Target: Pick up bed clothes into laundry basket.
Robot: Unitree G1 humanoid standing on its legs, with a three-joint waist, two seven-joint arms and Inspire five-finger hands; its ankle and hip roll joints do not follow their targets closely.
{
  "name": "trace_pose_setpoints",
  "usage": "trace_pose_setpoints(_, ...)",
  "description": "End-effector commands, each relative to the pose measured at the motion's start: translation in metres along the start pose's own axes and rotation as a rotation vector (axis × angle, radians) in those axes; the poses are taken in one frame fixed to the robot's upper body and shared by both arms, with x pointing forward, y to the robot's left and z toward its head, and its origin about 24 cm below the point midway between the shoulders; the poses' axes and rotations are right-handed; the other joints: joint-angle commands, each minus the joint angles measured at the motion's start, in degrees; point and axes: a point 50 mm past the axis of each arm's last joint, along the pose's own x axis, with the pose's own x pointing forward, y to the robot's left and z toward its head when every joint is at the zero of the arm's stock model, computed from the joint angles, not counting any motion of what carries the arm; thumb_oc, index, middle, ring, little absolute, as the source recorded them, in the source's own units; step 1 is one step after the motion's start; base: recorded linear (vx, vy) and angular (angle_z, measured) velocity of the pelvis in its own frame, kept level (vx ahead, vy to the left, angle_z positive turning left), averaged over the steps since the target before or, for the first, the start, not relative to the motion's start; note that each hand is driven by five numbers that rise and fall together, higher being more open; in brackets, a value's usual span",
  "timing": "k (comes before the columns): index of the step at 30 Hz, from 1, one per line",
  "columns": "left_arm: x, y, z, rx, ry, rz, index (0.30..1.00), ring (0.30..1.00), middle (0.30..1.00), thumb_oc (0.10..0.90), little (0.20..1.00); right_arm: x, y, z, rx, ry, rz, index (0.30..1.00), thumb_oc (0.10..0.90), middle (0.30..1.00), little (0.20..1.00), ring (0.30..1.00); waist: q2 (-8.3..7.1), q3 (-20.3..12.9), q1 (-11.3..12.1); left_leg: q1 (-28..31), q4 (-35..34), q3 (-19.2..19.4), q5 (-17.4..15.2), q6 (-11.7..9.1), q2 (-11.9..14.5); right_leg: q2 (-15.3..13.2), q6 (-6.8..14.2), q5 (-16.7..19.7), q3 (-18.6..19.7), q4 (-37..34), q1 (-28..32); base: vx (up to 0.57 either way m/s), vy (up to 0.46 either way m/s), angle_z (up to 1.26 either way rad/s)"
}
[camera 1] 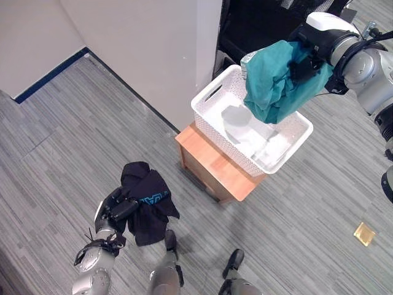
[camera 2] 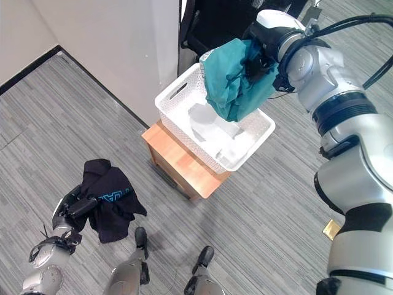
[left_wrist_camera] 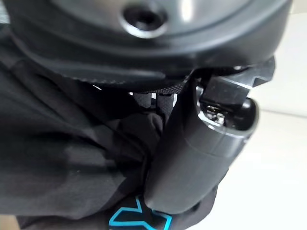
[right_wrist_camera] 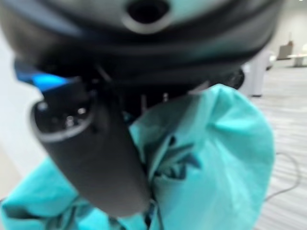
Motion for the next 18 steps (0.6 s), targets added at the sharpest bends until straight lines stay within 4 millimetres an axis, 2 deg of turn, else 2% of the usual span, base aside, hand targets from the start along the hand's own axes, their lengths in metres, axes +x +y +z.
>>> trace_pose_setpoints(1, 0.006, -0.022, 0.046, 0.067, -0.205, -0.144, 0.3, 0.3, 0.3, 0.4, 0.3, -0.01, -0.087, 0.028, 0.001, -0.054, -0.291, 0.3, 0.4, 0.3, 0.3, 0.3, -2.46, -1.93, 1.02, 3.84, -0.1, -0.04, -1.76, -6.36, 1.98, 0.72, 4.44, -1.45, 3.22, 1.24, 1.57, 0.0, 0.0, 0.0)
trace_pose_setpoints(6, 0.007, -0.026, 0.046, 0.056, -0.209, -0.142, 0.3, 0.3, 0.3, 0.4, 0.3, -0.003, -0.069, 0.037, 0.021, -0.083, -0.248, 0.3, 0.4, 0.3, 0.3, 0.3, -2.4, -1.54, 0.7, 4.1, -0.1, -0.08, -2.06, -6.07, 1.77, 0.57, 4.29, -1.67, 3.23, 1.79, 1.44, -0.01, 0.012, -0.04)
trace_pose_setpoints(11, 0.01, -0.025, 0.051, 0.049, -0.238, -0.119, 0.3, 0.3, 0.3, 0.4, 0.3, 0.005, -0.031, 0.028, 0.143, -0.067, -0.192, 0.3, 0.4, 0.3, 0.3, 0.3, -1.89, -0.2, 0.93, 3.23, -0.1, -0.17, -2.14, -5.82, 1.5, 0.22, 4.36, -1.24, 3.6, 2.14, 0.16, -0.02, 0.008, -0.02)
trace_pose_setpoints(14, 0.01, -0.026, 0.051, 0.036, -0.246, -0.112, 0.3, 0.3, 0.3, 0.4, 0.3, 0.007, -0.019, 0.023, 0.162, -0.05, -0.168, 0.3, 0.4, 0.3, 0.3, 0.3, -1.79, -0.02, 1.03, 3.02, -0.1, -0.14, -2.22, -5.75, 1.47, 0.1, 4.41, -1.13, 3.51, 2.15, -0.13, -0.01, 0.004, -0.06)
trace_pose_setpoints(16, 0.011, -0.028, 0.054, 0.029, -0.263, -0.113, 0.3, 0.3, 0.3, 0.4, 0.3, 0.01, 0.006, 0.016, 0.214, -0.02, -0.122, 0.3, 0.4, 0.3, 0.3, 0.3, -1.44, 0.27, 1.09, 2.82, -0.1, -0.03, -2.37, -5.66, 1.35, -0.02, 4.5, -0.84, 3.45, 1.95, -0.29, 0.0, 0.0, 0.0)
trace_pose_setpoints(18, 0.011, -0.028, 0.054, 0.028, -0.266, -0.108, 0.3, 0.3, 0.3, 0.4, 0.3, 0.011, 0.011, 0.016, 0.225, -0.016, -0.111, 0.3, 0.4, 0.3, 0.3, 0.3, -1.46, 0.23, 1.08, 2.77, -0.1, 0.0, -2.38, -5.66, 1.33, -0.07, 4.56, -0.77, 3.44, 1.89, -0.37, 0.0, 0.005, -0.02)
